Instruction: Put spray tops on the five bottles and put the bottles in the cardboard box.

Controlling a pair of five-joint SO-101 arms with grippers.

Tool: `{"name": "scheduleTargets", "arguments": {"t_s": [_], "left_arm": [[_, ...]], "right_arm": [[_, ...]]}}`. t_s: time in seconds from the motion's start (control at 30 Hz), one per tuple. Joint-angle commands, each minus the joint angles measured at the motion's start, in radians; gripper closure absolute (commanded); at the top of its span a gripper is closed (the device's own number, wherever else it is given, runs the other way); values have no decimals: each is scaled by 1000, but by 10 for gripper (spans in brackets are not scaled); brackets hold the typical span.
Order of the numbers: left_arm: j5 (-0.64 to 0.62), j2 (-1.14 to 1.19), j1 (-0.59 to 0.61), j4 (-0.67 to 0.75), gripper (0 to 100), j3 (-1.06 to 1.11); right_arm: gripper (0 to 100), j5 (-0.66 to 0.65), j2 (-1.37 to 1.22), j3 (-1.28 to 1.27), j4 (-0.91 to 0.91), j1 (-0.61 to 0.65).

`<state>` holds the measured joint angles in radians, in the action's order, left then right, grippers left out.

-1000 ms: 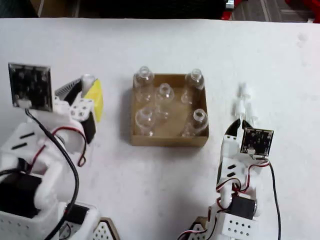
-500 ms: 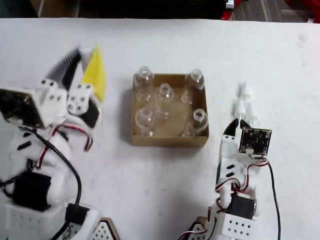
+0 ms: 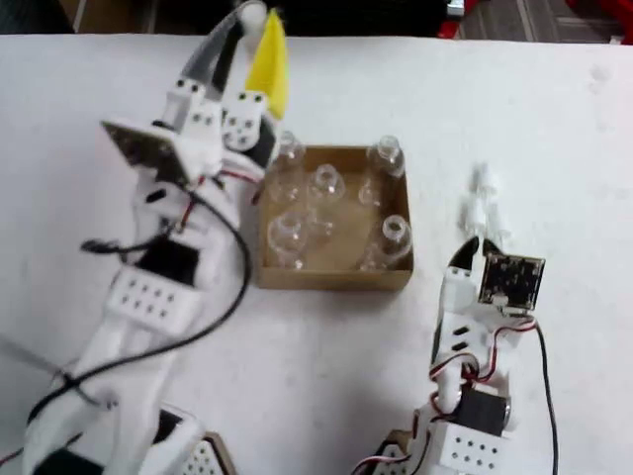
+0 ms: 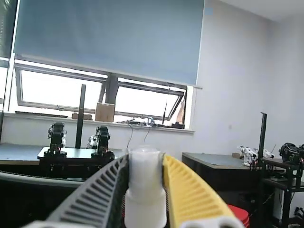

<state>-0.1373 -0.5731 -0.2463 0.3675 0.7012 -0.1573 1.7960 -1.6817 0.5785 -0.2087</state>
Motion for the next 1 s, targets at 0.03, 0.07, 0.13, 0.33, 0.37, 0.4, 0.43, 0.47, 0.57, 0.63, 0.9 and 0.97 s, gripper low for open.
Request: {"name": "scheduleTargets", "arguments": {"t_s": [0.03, 0.07, 0.13, 0.33, 0.37, 0.4, 0.43, 0.47, 0.57, 0.63, 0.9, 0.97], "left_arm": [[-2, 189, -13, 196, 976, -69], [-2, 229, -13, 203, 976, -91], [-2, 311, -12, 210, 976, -138], [-2, 410, -12, 210, 976, -181], [-2, 410, -7, 210, 976, -180], [-2, 410, 7, 210, 976, -180], [-2, 410, 15, 210, 976, -180], [-2, 412, 21, 210, 976, -180], [-6, 412, 36, 210, 976, -180], [-6, 409, 36, 210, 976, -180], [-3, 357, 30, 207, 976, -157], [-2, 377, 36, 209, 976, -160]], "right_arm": [[978, -5, 1, -9, -4, -7], [978, -5, 1, -9, -4, -7], [978, -5, 1, -9, -5, -7], [978, -5, 1, -9, -16, -7], [978, -5, 1, -9, -16, -7], [978, -5, 1, -9, -16, -7], [978, -5, 1, -9, -16, -7], [978, -5, 1, -9, -16, -7], [978, -5, 1, -9, -16, -5], [978, -5, 1, -9, -16, -5], [978, -5, 1, -9, -15, -2], [978, -5, 1, -9, -15, -2]]}}
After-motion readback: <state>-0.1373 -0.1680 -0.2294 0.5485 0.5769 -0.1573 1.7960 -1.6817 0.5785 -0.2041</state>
